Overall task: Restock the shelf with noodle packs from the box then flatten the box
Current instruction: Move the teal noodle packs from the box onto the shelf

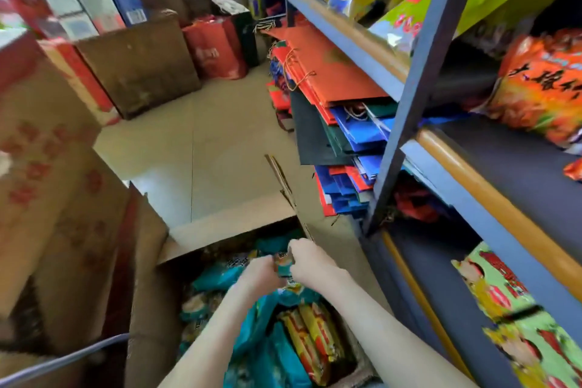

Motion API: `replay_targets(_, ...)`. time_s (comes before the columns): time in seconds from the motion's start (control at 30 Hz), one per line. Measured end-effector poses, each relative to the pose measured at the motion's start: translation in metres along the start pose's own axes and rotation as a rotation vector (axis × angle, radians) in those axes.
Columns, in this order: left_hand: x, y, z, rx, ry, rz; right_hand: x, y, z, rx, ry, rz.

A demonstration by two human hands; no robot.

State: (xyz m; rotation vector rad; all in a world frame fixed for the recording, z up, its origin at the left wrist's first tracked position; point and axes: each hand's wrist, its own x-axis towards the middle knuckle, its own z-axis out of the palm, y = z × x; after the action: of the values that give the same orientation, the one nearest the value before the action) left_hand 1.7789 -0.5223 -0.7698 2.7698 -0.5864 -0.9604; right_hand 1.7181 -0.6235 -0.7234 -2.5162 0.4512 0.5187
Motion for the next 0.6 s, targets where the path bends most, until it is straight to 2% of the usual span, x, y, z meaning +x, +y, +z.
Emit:
replay_targets(0.07,0.008,-0.011,0.037,-0.013,-0.012,-0.024,0.004,0.001,0.015,-0.054,-0.003,-0.033)
replay_targets(0.23,0.015,-0.015,0.079,0.425,0.141,0.007,0.006,0.007,0.037,-0.068,-0.005,-0.051)
replay_targets(0.3,0.016,-0.016,0.084,0.466,0.203,-0.033,0.007,0.015,0.041,-0.037,-0.007,-0.037)
replay_targets(0.47,0.013,-0.016,0.075,0.122,0.310,-0.152,0.008,0.029,0.034,0.192,0.007,-0.032)
replay_targets(0.6,0.002,-0.011,0.048,-0.020,0.421,-0.217,0.003,0.033,0.013,0.432,0.027,-0.027)
